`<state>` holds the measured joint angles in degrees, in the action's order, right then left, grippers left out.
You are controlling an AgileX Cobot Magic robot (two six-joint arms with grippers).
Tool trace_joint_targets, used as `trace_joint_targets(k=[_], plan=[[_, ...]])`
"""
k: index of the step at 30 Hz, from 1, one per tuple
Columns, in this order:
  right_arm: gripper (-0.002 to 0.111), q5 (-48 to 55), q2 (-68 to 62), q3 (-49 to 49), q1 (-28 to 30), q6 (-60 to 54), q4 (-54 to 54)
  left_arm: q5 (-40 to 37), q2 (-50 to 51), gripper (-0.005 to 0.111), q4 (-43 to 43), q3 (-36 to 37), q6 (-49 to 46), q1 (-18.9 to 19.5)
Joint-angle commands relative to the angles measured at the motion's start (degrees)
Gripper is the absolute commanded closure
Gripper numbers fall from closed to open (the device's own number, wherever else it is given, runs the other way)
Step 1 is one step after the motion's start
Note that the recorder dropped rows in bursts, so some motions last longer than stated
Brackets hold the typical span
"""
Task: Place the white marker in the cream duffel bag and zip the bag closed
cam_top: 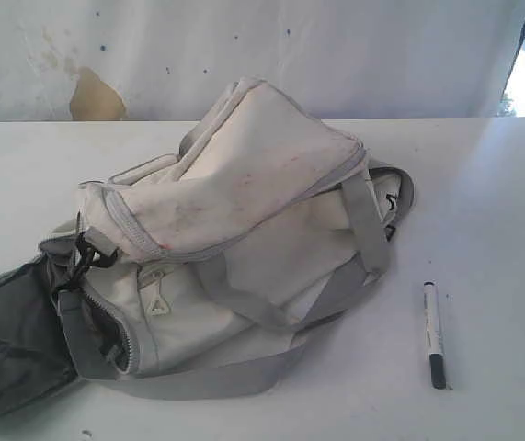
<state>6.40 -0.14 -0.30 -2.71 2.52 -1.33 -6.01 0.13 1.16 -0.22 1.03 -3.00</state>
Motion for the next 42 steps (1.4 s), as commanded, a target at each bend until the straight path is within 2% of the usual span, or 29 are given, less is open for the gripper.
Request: trace_joint_targets(k=[1,8,14,17,19,23,26,30,35,39,42], plan=[[0.108,-0.03,0.14,0.30,-0.12,0.25,-0.14,0.00,-0.13,0.107,-0.31,0.22,0.07,0.01],[0.108,-0.58,0.14,0.30,-0.12,0.25,-0.14,0.55,-0.13,0.107,-0.31,0.22,0.51,0.01],[0.108,-5.11,0.14,-0.67,-0.12,2.33,-0.14,5.07,-0.13,0.107,-2.80,-0.21,0.63,0.01],[0.108,-3.83,0.14,-3.86,-0.12,2.55,-0.14,4.86,-0.13,0.107,-3.07,-3.97,0.63,0.01],[0.108,-2.36,0.14,-7.13,-0.12,4.38,0.54,4.55,-0.13,0.107,-7.15,-8.66,0.90,0.01],[0.108,2.84,0.14,-13.05,-0.12,9.33,0.54,-0.42,-0.13,0.107,-7.74,-16.52,0.62,0.01],[0.108,5.99,0.14,-17.95,-0.12,9.33,0.05,-10.41,-0.13,0.107,-6.59,-22.65,0.48,0.01],[0.108,11.05,-2.70,-21.95,-0.12,9.33,-0.22,-17.90,1.01,0.107,-6.17,-27.83,0.48,0.01],[0.108,17.20,-10.53,-27.28,-0.12,9.33,-0.22,-20.31,4.83,0.107,-5.35,-31.59,0.63,0.01],[0.108,20.09,-16.88,-31.15,-0.12,9.33,-0.11,-23.04,10.27,0.107,-4.93,-33.27,9.84,0.01],[0.108,22.27,-20.70,-33.11,-0.12,9.33,0.31,-25.38,15.40,0.107,-4.93,-33.27,12.01,0.01]])
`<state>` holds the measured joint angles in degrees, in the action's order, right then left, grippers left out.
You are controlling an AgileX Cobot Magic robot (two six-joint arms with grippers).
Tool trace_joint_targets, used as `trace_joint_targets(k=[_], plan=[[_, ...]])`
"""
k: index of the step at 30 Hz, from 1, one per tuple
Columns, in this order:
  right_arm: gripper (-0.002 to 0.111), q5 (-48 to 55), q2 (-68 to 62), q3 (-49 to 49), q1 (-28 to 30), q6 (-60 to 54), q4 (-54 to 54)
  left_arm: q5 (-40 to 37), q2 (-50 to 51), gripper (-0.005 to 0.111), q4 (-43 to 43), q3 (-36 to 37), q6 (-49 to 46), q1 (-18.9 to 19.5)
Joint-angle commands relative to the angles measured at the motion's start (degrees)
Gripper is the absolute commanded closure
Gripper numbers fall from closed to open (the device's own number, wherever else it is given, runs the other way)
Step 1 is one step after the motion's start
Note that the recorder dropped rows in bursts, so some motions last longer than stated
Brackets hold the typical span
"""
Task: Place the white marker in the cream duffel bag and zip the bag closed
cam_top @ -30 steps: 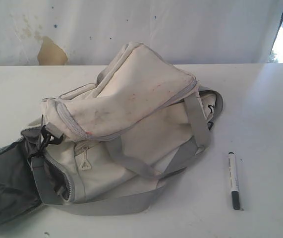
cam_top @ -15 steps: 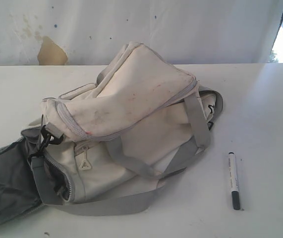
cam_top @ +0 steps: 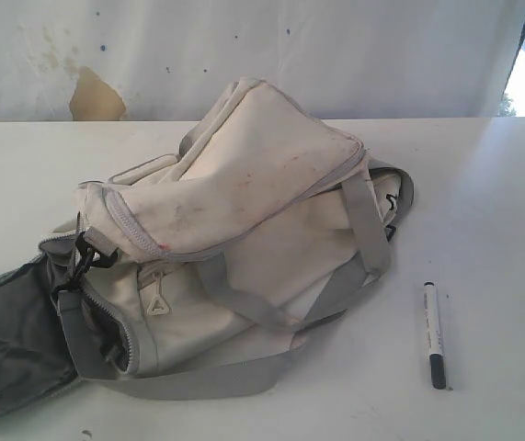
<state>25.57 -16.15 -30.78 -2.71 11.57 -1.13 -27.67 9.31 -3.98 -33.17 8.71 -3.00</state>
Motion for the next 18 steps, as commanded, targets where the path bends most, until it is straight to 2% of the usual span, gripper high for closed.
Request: trace_joint_targets(k=[1,6,8,11,13,15,18], plan=[[0.108,3.72,-5.73,-3.18,-0.12,0.28,0.11,-4.77,7.56,0.107,0.21,-0.37,4.32,0.01],[0.106,6.78,-10.94,-4.66,-0.12,0.28,2.69,-7.21,15.62,0.107,-1.16,-0.54,4.32,0.01],[0.098,7.79,-12.75,-4.66,-0.12,0.28,4.57,-6.97,18.84,0.107,-2.29,-0.54,4.32,0.01],[0.081,8.98,-15.93,-4.66,-0.12,-0.66,9.25,-6.95,23.14,0.106,-3.73,-0.76,4.12,0.01],[0.067,9.10,-18.31,-4.66,-0.12,-2.92,13.98,-7.97,26.77,0.100,-5.51,-1.60,2.49,0.01],[0.057,9.10,-20.77,-4.66,-0.12,-6.39,18.50,-8.84,29.84,0.091,-7.87,-2.85,-0.03,0.01],[0.052,9.10,-24.30,-4.66,-0.12,-11.12,24.90,-9.20,35.12,0.076,-9.86,-4.97,-2.22,0.01]])
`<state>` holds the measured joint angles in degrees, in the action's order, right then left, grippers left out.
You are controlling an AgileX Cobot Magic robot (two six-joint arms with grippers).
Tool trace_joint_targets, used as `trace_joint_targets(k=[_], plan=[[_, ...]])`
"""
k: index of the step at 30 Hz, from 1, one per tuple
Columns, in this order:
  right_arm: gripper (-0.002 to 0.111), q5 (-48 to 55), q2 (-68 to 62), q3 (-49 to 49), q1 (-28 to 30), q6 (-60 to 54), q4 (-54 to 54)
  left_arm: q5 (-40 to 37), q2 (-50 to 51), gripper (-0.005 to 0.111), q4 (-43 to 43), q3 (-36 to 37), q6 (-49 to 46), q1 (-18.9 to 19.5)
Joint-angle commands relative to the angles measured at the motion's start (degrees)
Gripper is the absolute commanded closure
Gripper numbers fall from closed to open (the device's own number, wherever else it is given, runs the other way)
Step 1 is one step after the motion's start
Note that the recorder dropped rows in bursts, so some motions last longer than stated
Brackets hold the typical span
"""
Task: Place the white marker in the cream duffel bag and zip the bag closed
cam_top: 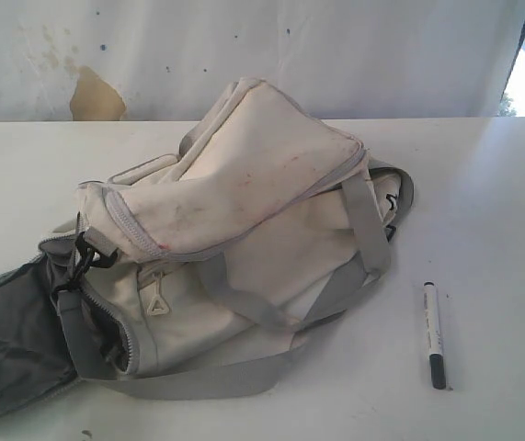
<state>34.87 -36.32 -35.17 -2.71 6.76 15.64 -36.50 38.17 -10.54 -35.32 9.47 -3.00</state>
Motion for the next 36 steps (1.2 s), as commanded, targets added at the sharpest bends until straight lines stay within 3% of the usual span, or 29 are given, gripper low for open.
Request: trace_joint_targets(k=[1,8,15,24,29,36], plan=[[0.052,-0.20,-5.41,-0.26,-0.12,-7.82,10.15,-0.53,8.20,0.071,-3.61,-3.71,-3.00,0.01],[0.052,0.55,-15.35,-0.87,-0.12,-20.52,23.69,-3.42,21.09,0.057,-6.38,-10.61,-6.89,0.01],[0.052,4.08,-23.59,-6.03,-0.12,-25.76,28.58,-5.65,35.05,0.033,-11.88,-19.70,-9.47,0.01],[0.052,5.83,-32.12,-11.84,-0.26,-28.35,31.71,-9.38,54.70,0.033,-21.52,-32.40,-12.95,0.01],[0.048,5.83,-34.83,-12.28,-0.26,-34.52,38.91,-13.20,63.02,0.033,-26.41,-40.32,-12.95,0.01],[0.048,5.62,-35.28,-12.28,-0.26,-35.94,39.88,-16.17,71.42,0.033,-29.74,-44.83,-12.07,0.39]])
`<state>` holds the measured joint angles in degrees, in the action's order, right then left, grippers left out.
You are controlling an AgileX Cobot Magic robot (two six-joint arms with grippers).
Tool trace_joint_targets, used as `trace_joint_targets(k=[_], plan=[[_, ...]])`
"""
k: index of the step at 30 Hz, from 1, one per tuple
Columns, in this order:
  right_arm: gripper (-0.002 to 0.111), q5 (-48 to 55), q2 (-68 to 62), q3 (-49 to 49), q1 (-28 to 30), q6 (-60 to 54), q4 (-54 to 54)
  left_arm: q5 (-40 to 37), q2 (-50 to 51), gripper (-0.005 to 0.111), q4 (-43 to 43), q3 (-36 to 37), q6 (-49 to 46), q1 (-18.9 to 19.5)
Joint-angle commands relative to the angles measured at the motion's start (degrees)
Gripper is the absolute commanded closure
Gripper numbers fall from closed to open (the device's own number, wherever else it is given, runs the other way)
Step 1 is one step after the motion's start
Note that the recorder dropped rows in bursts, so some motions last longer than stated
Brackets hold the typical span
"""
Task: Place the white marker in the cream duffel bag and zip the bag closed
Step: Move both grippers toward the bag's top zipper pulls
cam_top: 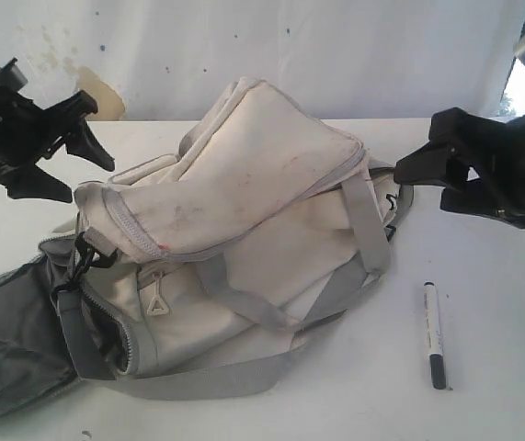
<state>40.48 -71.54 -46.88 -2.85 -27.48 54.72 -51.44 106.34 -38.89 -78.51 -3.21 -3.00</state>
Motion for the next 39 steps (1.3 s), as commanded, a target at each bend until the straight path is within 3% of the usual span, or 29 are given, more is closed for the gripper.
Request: trace_joint_targets(k=[1,7,13,18,21,25,27,31,34,39], plan=[[0.048,0.22,-0.06,-0.57,-0.12,-2.31,0.79,-1.23,3.77,0.034,-1.79,-1.63,0.69,0.56],[0.048,-0.01,-0.06,-0.57,-0.12,-2.31,0.28,-3.41,4.00,0.048,-7.50,-1.63,-0.61,4.43],[0.048,-1.40,-0.06,-0.57,-0.12,-2.31,0.28,-8.02,6.43,0.048,-18.25,-1.50,-7.09,5.51],[0.048,-0.60,-0.06,-0.57,-0.12,-2.31,0.28,-10.87,8.98,0.049,-19.78,-1.50,-7.89,5.74],[0.048,-0.35,-0.06,-0.57,-0.12,-2.31,0.28,-10.73,9.08,0.062,-19.66,-1.50,-8.45,5.97],[0.048,-0.35,-0.06,-0.45,-0.12,-2.31,0.28,-10.48,9.08,0.091,-19.15,-1.50,-10.42,6.51],[0.048,-0.35,-0.06,-0.45,-0.12,-2.31,0.28,-10.17,9.08,0.106,-19.35,-1.50,-14.99,6.92],[0.048,-0.35,-0.06,-0.45,-0.12,-2.31,0.28,-12.52,9.08,0.106,-22.56,-1.50,-23.67,8.53],[0.048,0.80,-0.06,-0.46,-0.12,-4.23,0.28,-17.90,9.08,0.106,-29.26,-1.50,-35.87,9.90],[0.048,3.89,-0.06,-0.46,-0.12,-7.43,0.51,-18.52,7.71,0.107,-34.25,-1.12,-48.49,10.31]])
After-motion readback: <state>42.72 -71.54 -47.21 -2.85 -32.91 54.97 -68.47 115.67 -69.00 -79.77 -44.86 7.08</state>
